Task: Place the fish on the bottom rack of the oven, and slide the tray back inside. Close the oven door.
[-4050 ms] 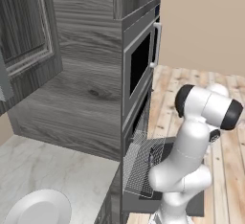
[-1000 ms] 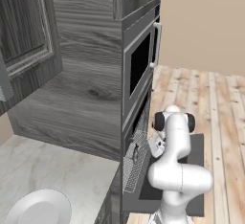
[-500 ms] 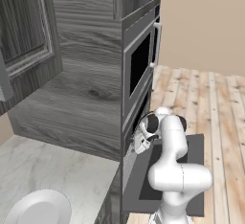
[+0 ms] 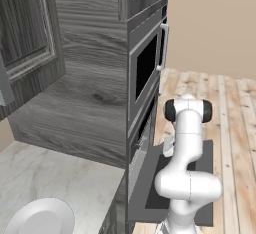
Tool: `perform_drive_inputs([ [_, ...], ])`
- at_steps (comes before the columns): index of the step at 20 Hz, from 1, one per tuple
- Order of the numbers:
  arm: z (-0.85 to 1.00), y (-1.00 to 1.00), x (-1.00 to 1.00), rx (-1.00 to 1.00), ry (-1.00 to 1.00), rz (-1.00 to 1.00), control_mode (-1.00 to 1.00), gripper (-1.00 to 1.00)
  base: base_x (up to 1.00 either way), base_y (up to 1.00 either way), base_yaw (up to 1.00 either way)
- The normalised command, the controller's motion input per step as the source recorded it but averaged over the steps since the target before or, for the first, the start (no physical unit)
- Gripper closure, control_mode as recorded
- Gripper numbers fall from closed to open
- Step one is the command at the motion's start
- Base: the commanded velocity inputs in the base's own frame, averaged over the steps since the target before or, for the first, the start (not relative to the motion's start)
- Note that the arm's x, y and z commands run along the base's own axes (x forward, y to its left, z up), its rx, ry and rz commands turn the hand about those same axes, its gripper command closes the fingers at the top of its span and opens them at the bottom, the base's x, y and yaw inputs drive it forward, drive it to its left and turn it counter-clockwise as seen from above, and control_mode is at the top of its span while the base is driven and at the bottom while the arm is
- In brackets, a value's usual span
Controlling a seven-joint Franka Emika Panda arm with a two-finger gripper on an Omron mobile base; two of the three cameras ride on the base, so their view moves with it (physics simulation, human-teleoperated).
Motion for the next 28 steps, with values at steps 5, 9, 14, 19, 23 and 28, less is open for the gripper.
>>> perform_drive_inputs([
  [5, 1.00, -0.12, -0.47, 0.00, -0.20, 0.00, -1.00, -1.00, 0.00, 0.00, 0.00],
  [9, 1.00, -0.06, -0.57, -0.01, -0.18, 0.00, -1.00, -1.00, 0.00, 0.00, 0.00],
  [14, 1.00, -0.28, -0.81, -0.02, -0.14, 0.00, -1.00, -1.00, 0.00, 0.00, 0.00],
  [19, 0.86, -0.46, -0.87, -0.04, -0.10, 0.00, -1.00, -1.00, 0.00, 0.00, 0.00],
  [23, 0.43, -0.88, -0.80, -0.01, -0.08, 0.00, -1.00, -1.00, 0.00, 0.00, 0.00],
  [28, 0.05, -1.00, -0.66, 0.00, -0.01, 0.00, -1.00, -1.00, 0.00, 0.00, 0.00],
])
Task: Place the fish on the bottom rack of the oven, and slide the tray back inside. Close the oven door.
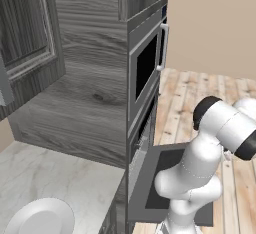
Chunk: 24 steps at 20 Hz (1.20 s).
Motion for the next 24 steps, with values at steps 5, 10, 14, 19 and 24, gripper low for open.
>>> perform_drive_inputs([
  [5, 0.00, -1.00, -0.42, 0.00, 0.00, -0.03, -1.00, -1.00, 0.00, 0.00, 0.00],
  [10, -0.14, -1.00, -0.30, 0.00, 0.00, -0.11, -1.00, -1.00, 0.00, 0.00, 0.00],
  [14, -0.36, -1.00, -0.02, 0.00, 0.01, -0.10, -1.00, -1.00, 0.00, 0.00, 0.00],
  [19, -0.49, -1.00, 0.00, 0.00, 0.06, -0.01, -1.00, -1.00, 0.00, 0.00, 0.00],
  [24, -0.54, -0.99, 0.00, 0.02, 0.05, 0.00, -1.00, -1.00, 0.00, 0.00, 0.00],
])
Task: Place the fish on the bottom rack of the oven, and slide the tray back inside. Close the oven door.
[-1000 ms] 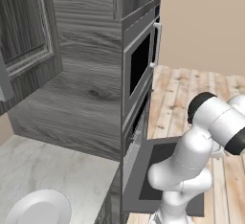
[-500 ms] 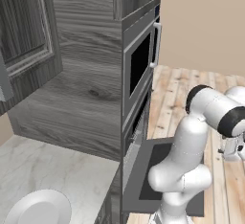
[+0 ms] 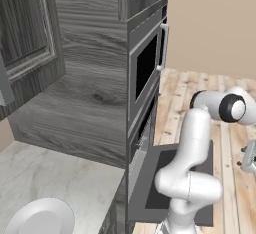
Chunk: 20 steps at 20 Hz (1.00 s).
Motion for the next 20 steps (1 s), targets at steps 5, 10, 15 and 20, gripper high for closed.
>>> perform_drive_inputs([
  [5, -0.49, -0.58, 0.00, 0.02, -0.04, 0.14, -1.00, -1.00, 0.00, 0.00, 0.00],
  [10, -0.45, 0.13, 0.02, -0.06, -0.23, 0.22, -1.00, -1.00, 0.00, 0.00, 0.00],
  [15, -0.07, 0.44, -0.12, -0.19, -0.29, 0.26, -1.00, -1.00, 0.00, 0.00, 0.00],
  [20, -0.17, 0.33, -0.05, -0.10, -0.08, 0.30, -1.00, -1.00, 0.00, 0.00, 0.00],
])
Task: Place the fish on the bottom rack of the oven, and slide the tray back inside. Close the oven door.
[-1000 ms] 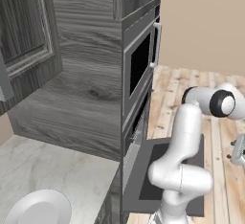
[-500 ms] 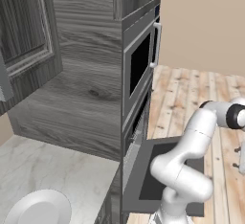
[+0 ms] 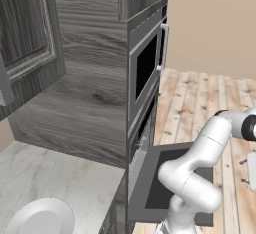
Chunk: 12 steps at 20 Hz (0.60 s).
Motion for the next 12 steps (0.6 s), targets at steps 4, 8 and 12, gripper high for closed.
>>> perform_drive_inputs([
  [4, -0.41, 0.28, 0.00, -0.04, 0.00, 0.31, -1.00, -1.00, 0.00, 0.00, 0.00],
  [8, -0.65, 0.08, 0.09, 0.00, 0.00, 0.21, -1.00, -1.00, 0.00, 0.00, 0.00],
  [12, -0.89, 0.00, 0.19, 0.00, 0.01, 0.03, -1.00, -1.00, 0.00, 0.00, 0.00],
])
